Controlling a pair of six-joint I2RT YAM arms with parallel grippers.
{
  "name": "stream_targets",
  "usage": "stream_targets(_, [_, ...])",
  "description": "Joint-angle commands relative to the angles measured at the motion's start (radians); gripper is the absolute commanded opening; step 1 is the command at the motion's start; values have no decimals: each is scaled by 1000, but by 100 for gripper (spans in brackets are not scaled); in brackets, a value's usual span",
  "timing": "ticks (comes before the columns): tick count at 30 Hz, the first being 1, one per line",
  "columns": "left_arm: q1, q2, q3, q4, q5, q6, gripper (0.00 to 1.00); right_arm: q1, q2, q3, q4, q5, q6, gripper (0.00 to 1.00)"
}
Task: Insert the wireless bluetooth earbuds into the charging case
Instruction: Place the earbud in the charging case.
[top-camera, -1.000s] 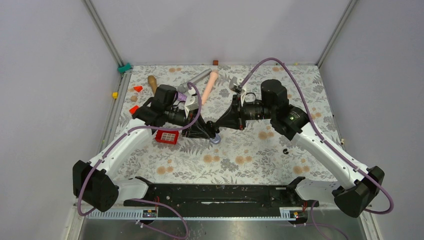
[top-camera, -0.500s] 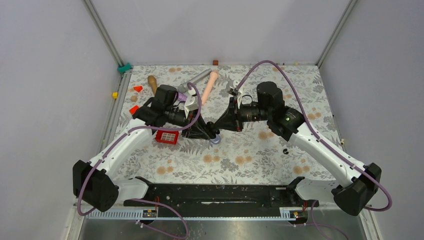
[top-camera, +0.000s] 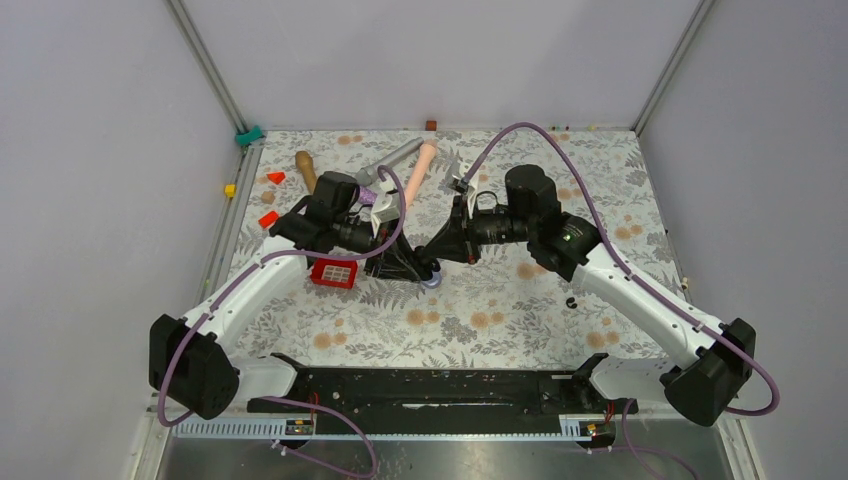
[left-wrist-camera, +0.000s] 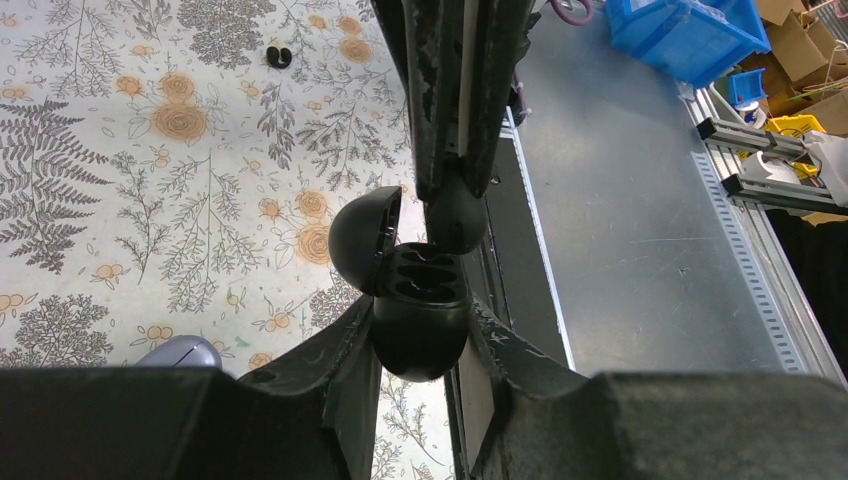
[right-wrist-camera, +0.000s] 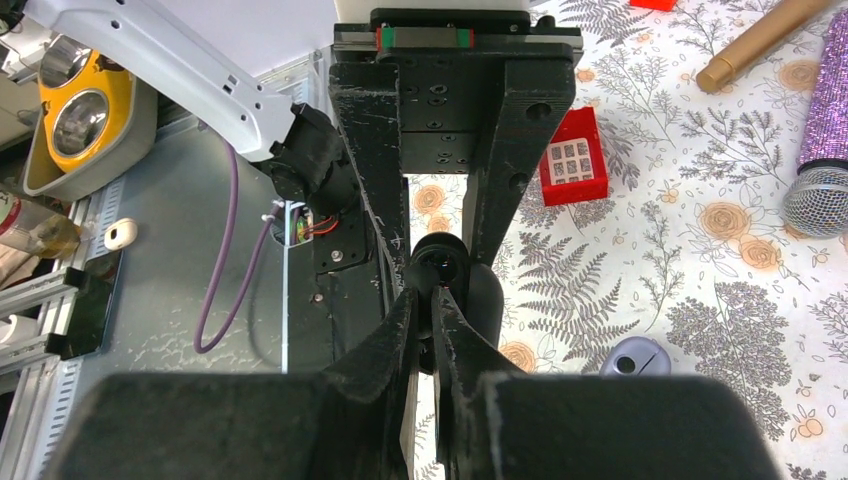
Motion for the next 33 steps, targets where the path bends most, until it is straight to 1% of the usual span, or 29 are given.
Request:
stream_targets(1, [-4, -1, 3, 38, 54, 5, 0, 14, 3, -3, 30, 27, -35, 9])
stream_targets(6, [-4, -2, 2, 38, 55, 4, 0, 21, 8, -1, 17, 36, -36, 9])
stream_targets(8, [-3, -2, 2, 37, 53, 4, 0, 24, 11, 2, 9, 41, -67, 9])
stream_targets(15, [-4, -6, 0, 38, 54, 5, 0, 32, 18, 5, -5, 54, -86, 9])
stream_targets(33, [-4, -5, -1, 38, 52, 5, 0, 51, 37, 12, -16, 58, -93, 9])
